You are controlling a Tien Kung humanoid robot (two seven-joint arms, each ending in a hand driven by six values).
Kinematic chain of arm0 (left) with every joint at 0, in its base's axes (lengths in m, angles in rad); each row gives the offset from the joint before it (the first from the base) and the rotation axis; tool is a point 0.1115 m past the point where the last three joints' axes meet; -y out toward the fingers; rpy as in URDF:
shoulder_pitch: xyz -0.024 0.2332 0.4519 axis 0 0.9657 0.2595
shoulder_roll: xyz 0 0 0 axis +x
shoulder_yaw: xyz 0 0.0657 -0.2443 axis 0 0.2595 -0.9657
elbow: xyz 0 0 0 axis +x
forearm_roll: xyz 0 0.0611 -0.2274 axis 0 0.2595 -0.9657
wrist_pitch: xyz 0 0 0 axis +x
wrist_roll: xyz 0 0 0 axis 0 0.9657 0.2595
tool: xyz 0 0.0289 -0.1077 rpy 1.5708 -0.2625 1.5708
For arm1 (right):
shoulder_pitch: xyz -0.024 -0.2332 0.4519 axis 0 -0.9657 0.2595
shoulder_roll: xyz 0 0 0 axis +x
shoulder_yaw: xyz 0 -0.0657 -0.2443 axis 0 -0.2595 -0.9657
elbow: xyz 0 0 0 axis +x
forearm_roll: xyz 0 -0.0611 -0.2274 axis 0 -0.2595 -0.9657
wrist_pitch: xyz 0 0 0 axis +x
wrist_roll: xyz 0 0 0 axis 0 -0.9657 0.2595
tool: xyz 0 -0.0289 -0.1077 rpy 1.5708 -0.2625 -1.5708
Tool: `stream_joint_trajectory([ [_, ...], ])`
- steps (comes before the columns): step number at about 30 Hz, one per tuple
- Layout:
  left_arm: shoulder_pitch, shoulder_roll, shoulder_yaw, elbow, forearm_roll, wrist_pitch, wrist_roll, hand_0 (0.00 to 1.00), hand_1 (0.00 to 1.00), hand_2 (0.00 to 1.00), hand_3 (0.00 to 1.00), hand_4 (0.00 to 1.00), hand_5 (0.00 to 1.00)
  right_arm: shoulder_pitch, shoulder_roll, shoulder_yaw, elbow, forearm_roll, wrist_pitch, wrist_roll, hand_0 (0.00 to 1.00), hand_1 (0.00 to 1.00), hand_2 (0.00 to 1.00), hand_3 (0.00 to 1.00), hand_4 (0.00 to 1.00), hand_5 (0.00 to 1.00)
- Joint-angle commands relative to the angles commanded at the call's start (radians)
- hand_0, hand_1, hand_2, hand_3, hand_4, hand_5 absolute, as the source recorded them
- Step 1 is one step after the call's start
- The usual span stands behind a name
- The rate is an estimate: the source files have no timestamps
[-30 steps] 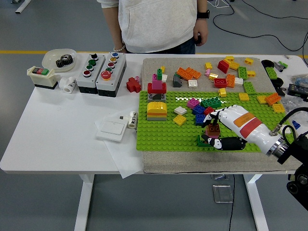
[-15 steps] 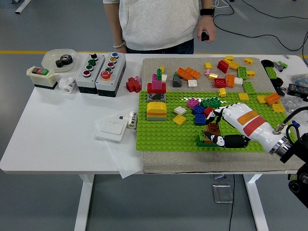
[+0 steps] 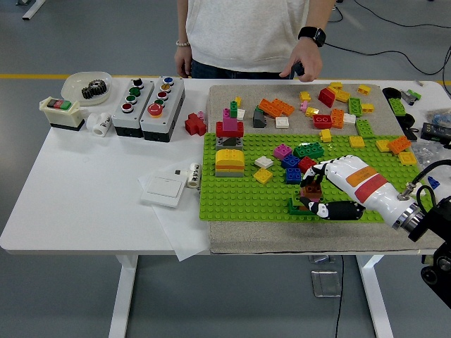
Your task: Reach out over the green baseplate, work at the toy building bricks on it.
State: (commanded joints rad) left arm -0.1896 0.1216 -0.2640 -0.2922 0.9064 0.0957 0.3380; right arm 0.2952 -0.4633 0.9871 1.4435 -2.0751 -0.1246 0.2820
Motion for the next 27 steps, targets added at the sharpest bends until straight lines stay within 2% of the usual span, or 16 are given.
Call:
stream_joint_trajectory([
  [9,-0.001,0.0,0.001,0.0,-0.002,0.0,-0.001,0.482,0.575,0.637,0.578,0.603,0.676,-0.001,-0.001,0.004,0.007,0.0,-0.003,0.001,0.449,0.455,0.535,0.541,0.682,0.541],
  [15,0.0,-0.001,0.002,0.001,-0.004,0.001,-0.001,0.482,0.574,0.636,0.578,0.603,0.676,0.003,-0.004,0.018,0.032,0.015,-0.032,0.008,0.45,0.455,0.535,0.541,0.682,0.54],
  [16,0.0,-0.001,0.002,0.001,-0.004,0.001,-0.001,0.482,0.578,0.636,0.579,0.605,0.677,0.004,-0.005,0.018,0.033,0.017,-0.035,0.009,0.507,0.493,0.56,0.546,0.684,0.533],
  [21,0.004,-0.002,0.003,0.001,-0.009,0.005,-0.003,0.482,0.578,0.636,0.579,0.605,0.677,0.018,-0.005,0.023,0.037,0.143,-0.111,0.01,0.507,0.493,0.56,0.546,0.684,0.533],
  [22,0.004,-0.003,0.003,0.001,-0.009,0.006,-0.003,0.485,0.578,0.636,0.578,0.604,0.677,0.02,-0.005,0.023,0.037,0.174,-0.117,0.008,0.685,0.676,0.74,0.635,0.749,0.536],
  [27,0.008,-0.002,0.009,0.004,-0.015,0.008,-0.006,0.485,0.578,0.636,0.578,0.604,0.677,0.053,-0.008,0.036,0.049,0.352,-0.136,-0.01,0.685,0.676,0.74,0.635,0.749,0.536],
])
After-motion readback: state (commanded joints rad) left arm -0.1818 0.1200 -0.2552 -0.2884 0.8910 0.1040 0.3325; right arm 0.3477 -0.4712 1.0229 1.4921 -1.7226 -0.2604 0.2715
